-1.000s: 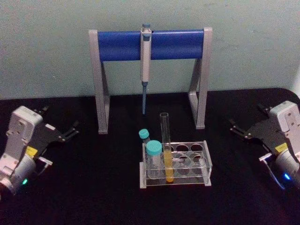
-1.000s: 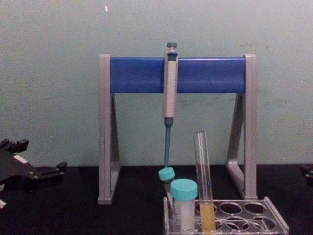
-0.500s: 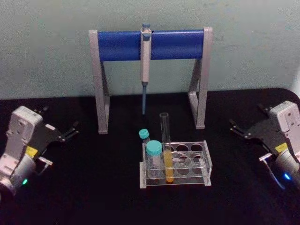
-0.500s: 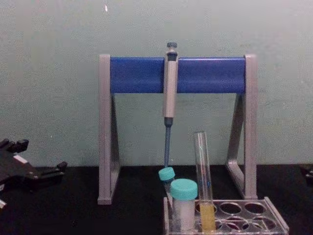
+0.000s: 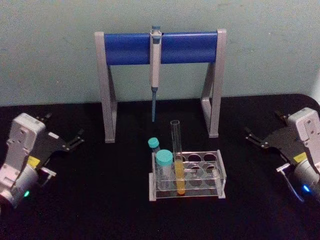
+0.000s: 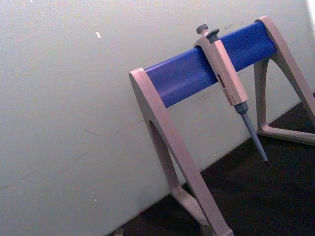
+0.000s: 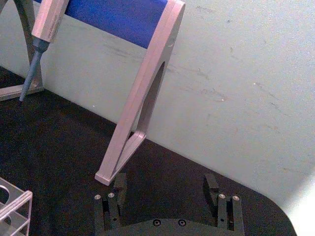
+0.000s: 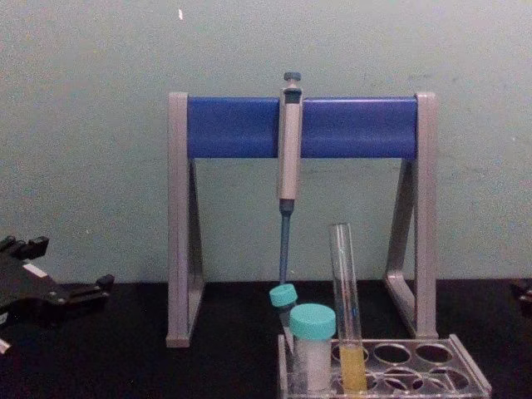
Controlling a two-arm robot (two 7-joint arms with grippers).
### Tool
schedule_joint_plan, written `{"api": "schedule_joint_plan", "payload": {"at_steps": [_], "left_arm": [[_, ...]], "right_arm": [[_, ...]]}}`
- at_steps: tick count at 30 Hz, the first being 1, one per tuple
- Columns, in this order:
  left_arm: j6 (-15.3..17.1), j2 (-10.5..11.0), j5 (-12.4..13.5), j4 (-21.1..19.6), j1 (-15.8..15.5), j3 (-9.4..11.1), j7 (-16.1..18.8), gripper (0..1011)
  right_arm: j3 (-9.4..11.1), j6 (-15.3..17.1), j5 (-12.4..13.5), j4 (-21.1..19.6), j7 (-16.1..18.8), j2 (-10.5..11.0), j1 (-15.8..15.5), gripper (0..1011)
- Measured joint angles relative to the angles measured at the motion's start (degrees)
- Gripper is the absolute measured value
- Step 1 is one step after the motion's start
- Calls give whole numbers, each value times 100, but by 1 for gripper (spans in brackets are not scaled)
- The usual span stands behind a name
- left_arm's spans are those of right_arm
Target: Pick up the test tube from the test tube rack, shake it, then place it back into the test tube rack.
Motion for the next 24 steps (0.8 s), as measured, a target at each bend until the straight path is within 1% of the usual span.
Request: {"api": "schedule_joint_plan", "payload": {"at_steps": [4, 10, 16, 17, 20, 22, 24], "left_arm": [[0, 0, 0, 0, 0, 0, 0, 1001], [0, 0, 0, 0, 0, 0, 0, 1001], [0, 0, 0, 0, 0, 0, 0, 1001], [0, 0, 0, 0, 0, 0, 0, 1001], [0, 0, 0, 0, 0, 0, 0, 1001], [0, 0, 0, 0, 0, 0, 0, 1001], [0, 0, 0, 0, 0, 0, 0, 1001]], "right_arm": [[59, 16, -26, -49, 42, -13, -50, 1000], [162, 64, -48, -260, 123, 21, -223, 1000], [302, 121, 6, -731, 235, 139, -589, 1000], [302, 121, 6, -731, 235, 139, -589, 1000], [400, 121, 156, -1033, 363, 197, -861, 1000], [434, 115, 229, -1139, 427, 213, -953, 1000], [485, 93, 384, -1301, 578, 236, -1110, 1000]]}}
